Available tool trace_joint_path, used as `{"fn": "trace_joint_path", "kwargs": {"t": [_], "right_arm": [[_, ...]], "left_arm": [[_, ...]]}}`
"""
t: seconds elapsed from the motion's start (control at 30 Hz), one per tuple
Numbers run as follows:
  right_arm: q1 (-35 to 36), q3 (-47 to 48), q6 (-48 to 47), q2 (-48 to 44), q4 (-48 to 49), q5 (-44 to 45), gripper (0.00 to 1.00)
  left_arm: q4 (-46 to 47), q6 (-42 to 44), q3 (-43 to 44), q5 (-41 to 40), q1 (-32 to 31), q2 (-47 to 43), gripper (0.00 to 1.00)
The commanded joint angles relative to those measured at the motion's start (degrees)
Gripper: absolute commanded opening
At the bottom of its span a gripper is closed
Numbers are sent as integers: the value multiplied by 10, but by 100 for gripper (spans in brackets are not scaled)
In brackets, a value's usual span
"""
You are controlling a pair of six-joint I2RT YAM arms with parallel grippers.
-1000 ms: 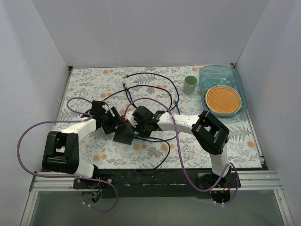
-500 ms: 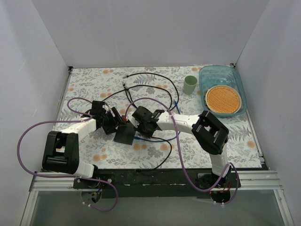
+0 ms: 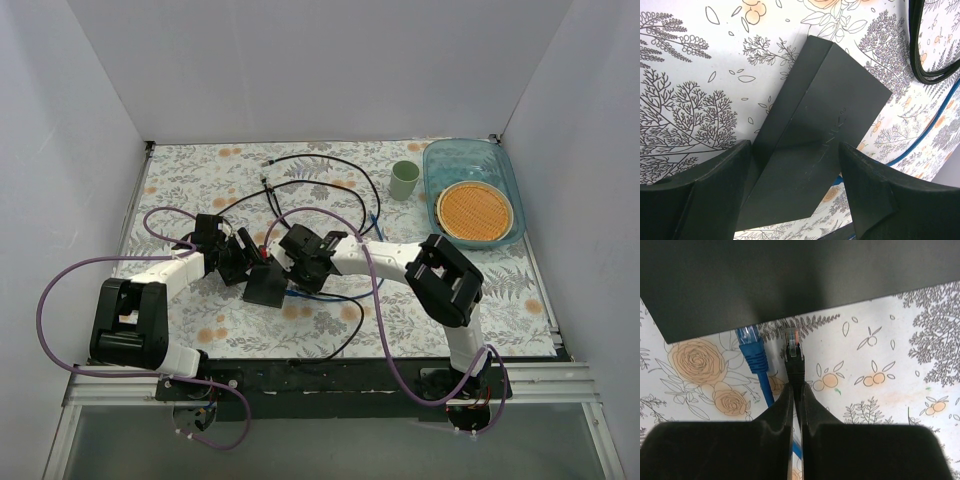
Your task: Insert the plug into the switch port
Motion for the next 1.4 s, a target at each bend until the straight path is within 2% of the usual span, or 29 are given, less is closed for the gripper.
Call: {"fn": "trace_joint_path", "kwargs": {"t": [0.0, 0.6, 1.07, 1.37], "right_arm": [[1, 37, 6, 10, 8, -19, 1], [2, 61, 5, 25, 11, -17, 1], [2, 76, -3, 25, 58, -41, 1], [2, 99, 11, 30, 75, -53, 1]], "left_arm": [[-7, 5, -3, 18, -3, -4, 69], [1, 7, -6, 34, -3, -2, 68], [20, 21, -20, 78, -4, -9, 63], [21, 5, -35, 78, -8, -18, 60]]}}
